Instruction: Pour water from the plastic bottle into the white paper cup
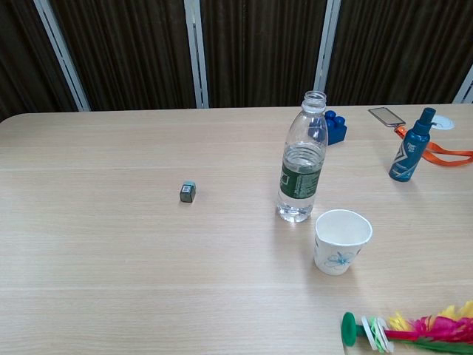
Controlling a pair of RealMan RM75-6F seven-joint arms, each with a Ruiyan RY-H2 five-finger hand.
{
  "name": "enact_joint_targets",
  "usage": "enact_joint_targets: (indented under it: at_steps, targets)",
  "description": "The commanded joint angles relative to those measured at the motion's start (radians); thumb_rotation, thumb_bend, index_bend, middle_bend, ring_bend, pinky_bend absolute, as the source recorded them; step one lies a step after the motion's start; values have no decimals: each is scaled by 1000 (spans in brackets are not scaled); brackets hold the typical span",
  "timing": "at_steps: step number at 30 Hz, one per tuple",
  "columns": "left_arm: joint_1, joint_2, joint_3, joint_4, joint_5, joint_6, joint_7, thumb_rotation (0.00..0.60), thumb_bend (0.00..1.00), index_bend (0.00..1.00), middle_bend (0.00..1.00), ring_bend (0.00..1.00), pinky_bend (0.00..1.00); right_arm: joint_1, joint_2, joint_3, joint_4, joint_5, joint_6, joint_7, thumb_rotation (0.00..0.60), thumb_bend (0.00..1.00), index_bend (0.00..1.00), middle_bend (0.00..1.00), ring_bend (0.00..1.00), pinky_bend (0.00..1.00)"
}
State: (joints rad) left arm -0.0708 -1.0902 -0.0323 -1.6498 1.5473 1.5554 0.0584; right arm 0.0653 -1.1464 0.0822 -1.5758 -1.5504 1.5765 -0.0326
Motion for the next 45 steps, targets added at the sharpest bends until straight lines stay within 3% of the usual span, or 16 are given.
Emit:
enact_joint_targets:
  at_steps: [1, 6, 9, 15, 22, 30, 45]
  targets:
    - [0, -4, -2, 3, 1, 2, -6, 600, 0, 0, 0, 0, 0, -1, 0, 2, 2, 2, 2, -1, 600, 0, 0, 0, 0, 0]
    - [0, -4, -1, 4, 1, -2, -9, 600, 0, 0, 0, 0, 0, 6, 4, -1, 16, 5, -20, 13, 600, 0, 0, 0, 0, 0]
    - [1, -4, -1, 5, 3, 1, -9, 600, 0, 0, 0, 0, 0, 31, 22, -7, 28, 8, -79, 94, 600, 0, 0, 0, 0, 0]
    - [-11, -3, -3, -8, -5, -26, -12, 600, 0, 0, 0, 0, 0, 115, 75, -5, 14, 33, -260, 378, 600, 0, 0, 0, 0, 0]
    - [-37, -39, -12, -5, -24, -68, 60, 600, 0, 0, 0, 0, 0, 278, 56, -4, 74, -51, -456, 672, 600, 0, 0, 0, 0, 0]
    - [-47, -92, -42, 19, -77, -66, 161, 600, 0, 0, 0, 0, 0, 468, -111, 7, 270, -120, -576, 882, 600, 0, 0, 0, 0, 0]
    - [-52, -104, -63, 52, -119, -72, 164, 600, 0, 0, 0, 0, 0, 559, -240, 0, 409, -53, -666, 901, 600, 0, 0, 0, 0, 0]
